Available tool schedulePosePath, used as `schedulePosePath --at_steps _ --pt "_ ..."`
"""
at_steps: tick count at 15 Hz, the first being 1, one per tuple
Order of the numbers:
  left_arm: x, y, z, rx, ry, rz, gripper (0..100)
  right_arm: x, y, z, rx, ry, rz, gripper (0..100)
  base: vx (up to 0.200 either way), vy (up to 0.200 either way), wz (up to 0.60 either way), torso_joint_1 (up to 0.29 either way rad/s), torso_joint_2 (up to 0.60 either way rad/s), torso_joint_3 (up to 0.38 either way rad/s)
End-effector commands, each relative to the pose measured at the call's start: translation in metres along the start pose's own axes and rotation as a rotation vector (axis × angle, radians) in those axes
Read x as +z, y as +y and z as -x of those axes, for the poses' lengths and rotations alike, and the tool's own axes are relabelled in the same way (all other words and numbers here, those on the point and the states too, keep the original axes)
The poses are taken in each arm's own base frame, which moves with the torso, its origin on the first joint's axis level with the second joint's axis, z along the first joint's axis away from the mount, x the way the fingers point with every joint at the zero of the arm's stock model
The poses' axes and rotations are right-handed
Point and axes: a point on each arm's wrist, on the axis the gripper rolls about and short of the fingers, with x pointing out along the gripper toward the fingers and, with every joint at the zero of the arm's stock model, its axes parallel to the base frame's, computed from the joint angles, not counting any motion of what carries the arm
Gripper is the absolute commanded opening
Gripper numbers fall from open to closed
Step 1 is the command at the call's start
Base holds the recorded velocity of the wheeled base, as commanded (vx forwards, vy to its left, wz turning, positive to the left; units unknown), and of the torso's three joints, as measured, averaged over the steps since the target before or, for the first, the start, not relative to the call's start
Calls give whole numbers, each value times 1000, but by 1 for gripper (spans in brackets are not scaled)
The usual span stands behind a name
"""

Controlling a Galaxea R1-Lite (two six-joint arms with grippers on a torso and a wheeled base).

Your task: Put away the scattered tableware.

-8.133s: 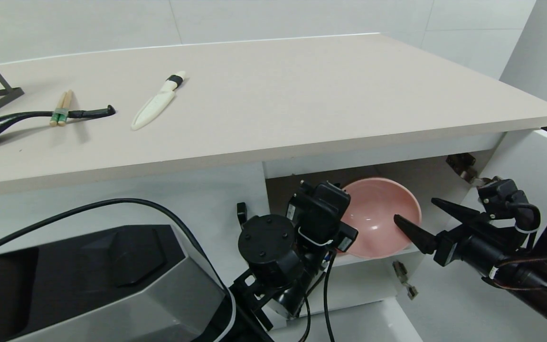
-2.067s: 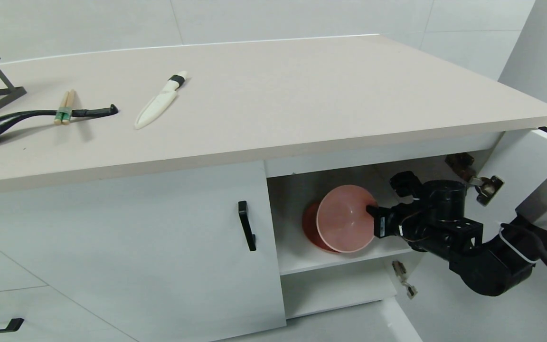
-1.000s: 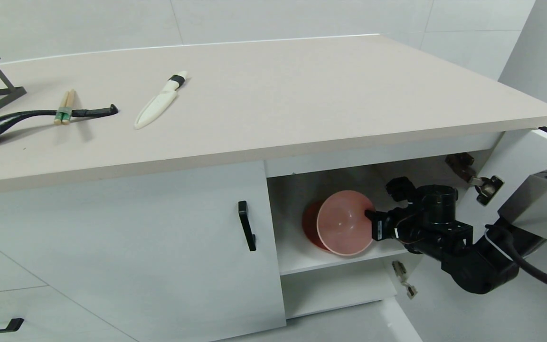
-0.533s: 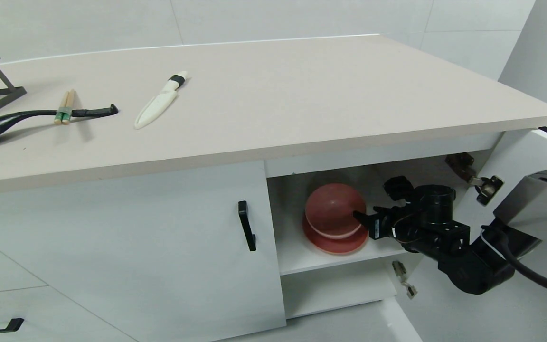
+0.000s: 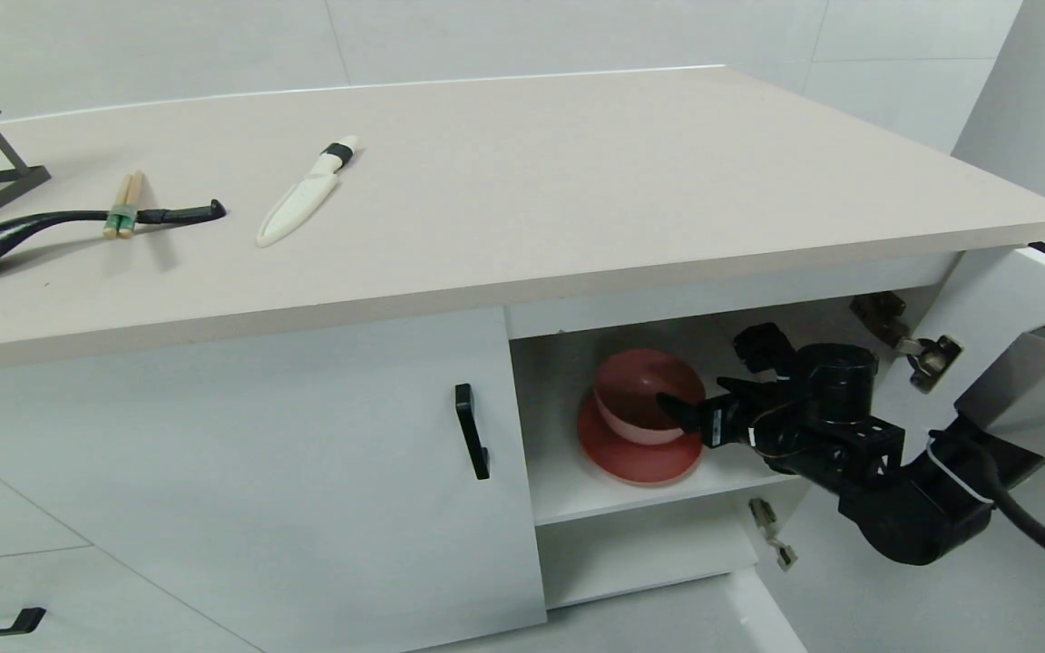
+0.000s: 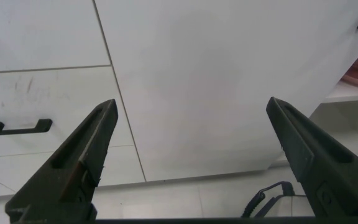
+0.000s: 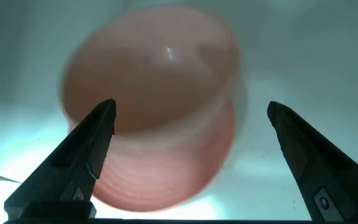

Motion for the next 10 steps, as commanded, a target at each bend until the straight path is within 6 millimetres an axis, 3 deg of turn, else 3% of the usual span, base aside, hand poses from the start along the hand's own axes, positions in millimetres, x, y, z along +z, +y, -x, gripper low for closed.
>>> schedulePosePath --at_steps 1,2,5,10 --pt "0 0 0 1 1 0 100 14 12 16 30 -28 14 100 0 0 0 0 0 0" --pt "0 0 0 1 1 0 100 13 14 20 35 -24 27 100 0 0 0 0 0 0" --pt "0 0 0 -1 1 0 100 3 25 59 65 -106 182 100 0 0 0 0 0 0" --pt "0 0 0 -1 0 -1 100 8 30 158 114 -146 194 100 0 0 0 0 0 0"
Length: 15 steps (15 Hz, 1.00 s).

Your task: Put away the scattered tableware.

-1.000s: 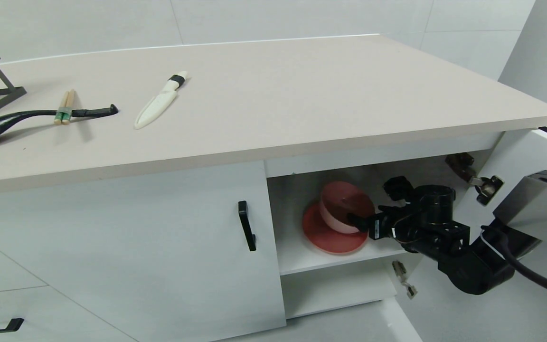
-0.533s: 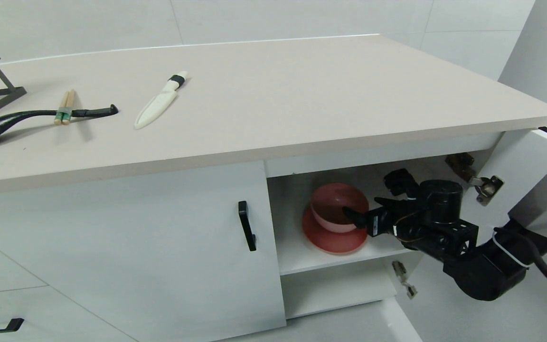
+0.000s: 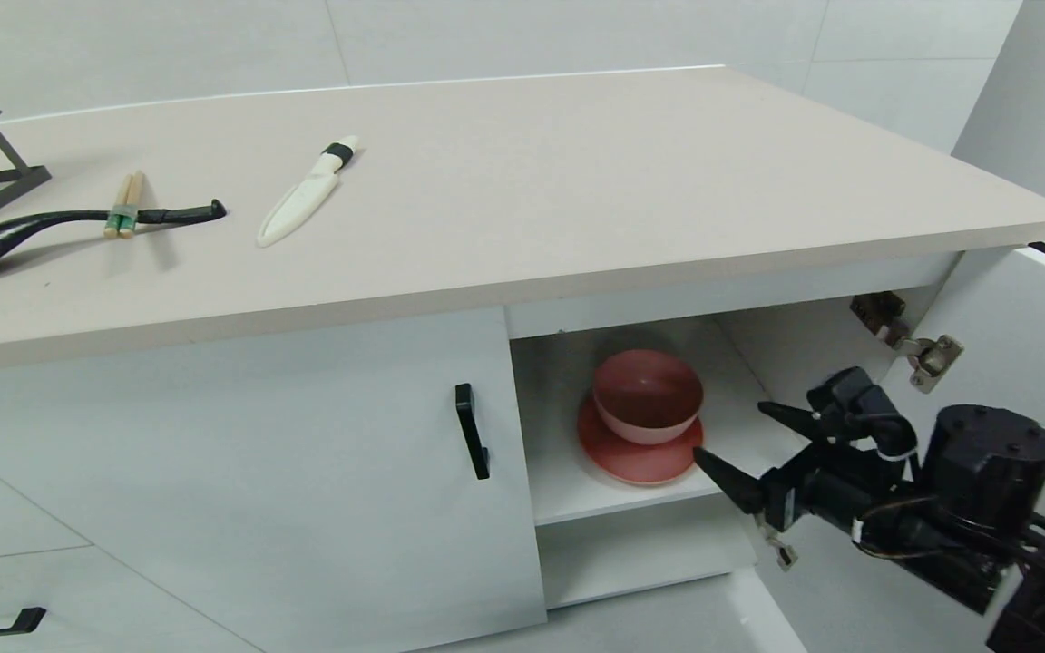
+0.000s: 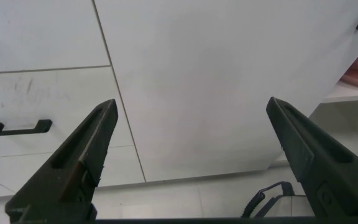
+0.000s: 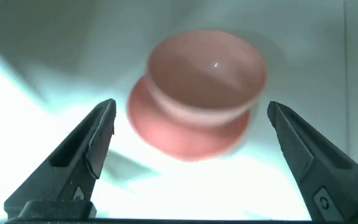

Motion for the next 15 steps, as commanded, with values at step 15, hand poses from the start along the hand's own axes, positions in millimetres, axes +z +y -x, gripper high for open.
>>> schedulePosePath --at_steps 15 --pt "0 0 0 1 3 0 100 -39 38 277 -381 -19 -76 100 0 0 0 0 0 0"
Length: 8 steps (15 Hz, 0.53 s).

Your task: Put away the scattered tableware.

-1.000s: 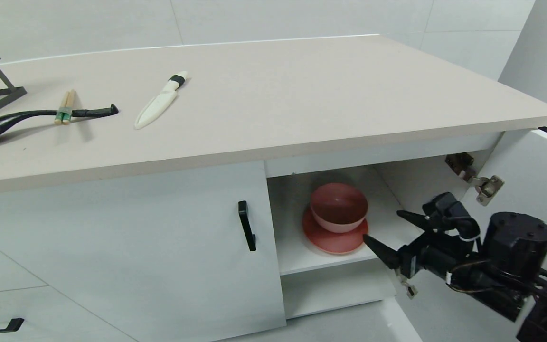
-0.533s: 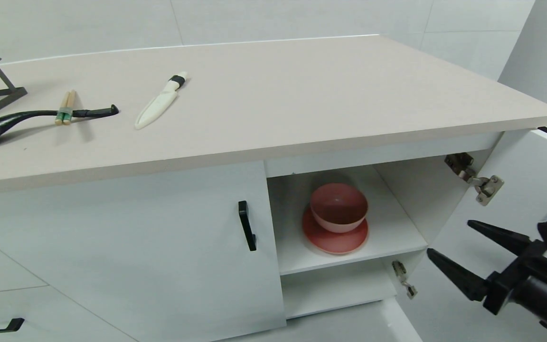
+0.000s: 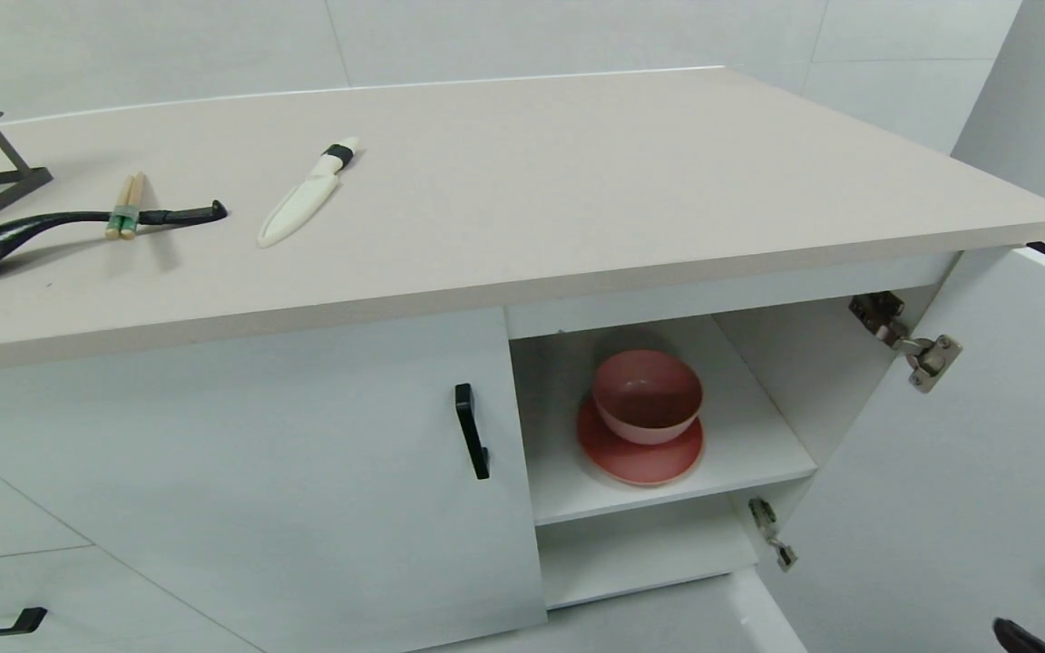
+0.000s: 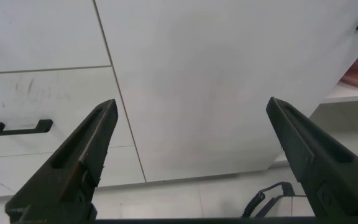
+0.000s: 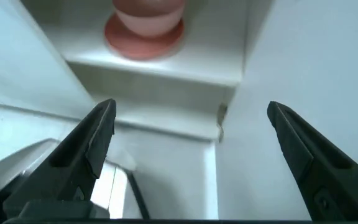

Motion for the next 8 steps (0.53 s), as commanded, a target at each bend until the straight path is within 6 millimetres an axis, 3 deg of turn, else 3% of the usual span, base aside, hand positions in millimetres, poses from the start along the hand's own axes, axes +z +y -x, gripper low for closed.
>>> schedulePosePath --at_steps 1,2,8 --pt "0 0 0 0 1 0 100 -48 9 54 -132 -81 -42 100 0 0 0 0 0 0" --pt "0 0 0 0 2 0 100 -47 9 55 -146 -102 -59 100 0 0 0 0 0 0" --pt "0 0 0 1 2 3 100 -52 10 55 -217 -59 -70 100 -200 0 0 6 -2 2"
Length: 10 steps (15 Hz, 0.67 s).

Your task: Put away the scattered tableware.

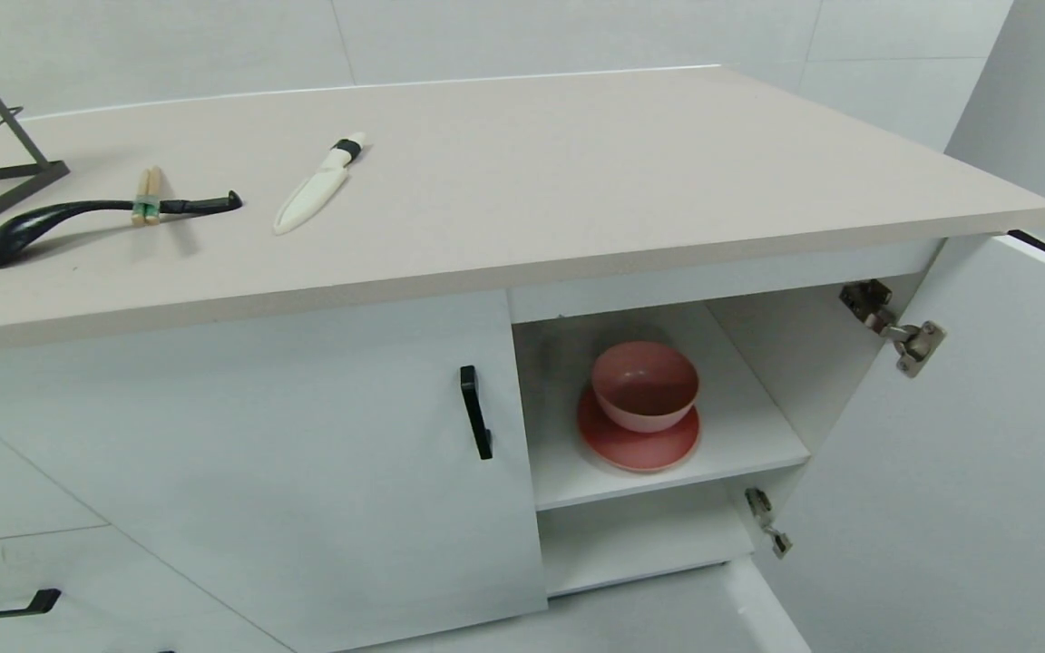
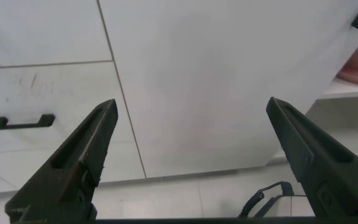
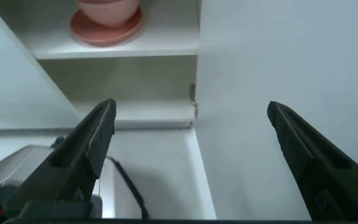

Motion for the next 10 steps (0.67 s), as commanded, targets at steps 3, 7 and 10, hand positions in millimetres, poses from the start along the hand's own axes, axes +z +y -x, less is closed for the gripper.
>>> schedulePosePath --at_steps 3,7,10 --pt "0 0 0 1 2 0 100 -3 2 8 -95 -109 -3 100 -200 0 0 -1 4 1" --pt "0 0 0 1 2 -3 100 -3 2 8 -92 -109 -2 100 -200 0 0 1 4 2" --pt "0 0 0 1 2 -3 100 -3 2 8 -92 -109 -2 100 -200 0 0 1 4 2"
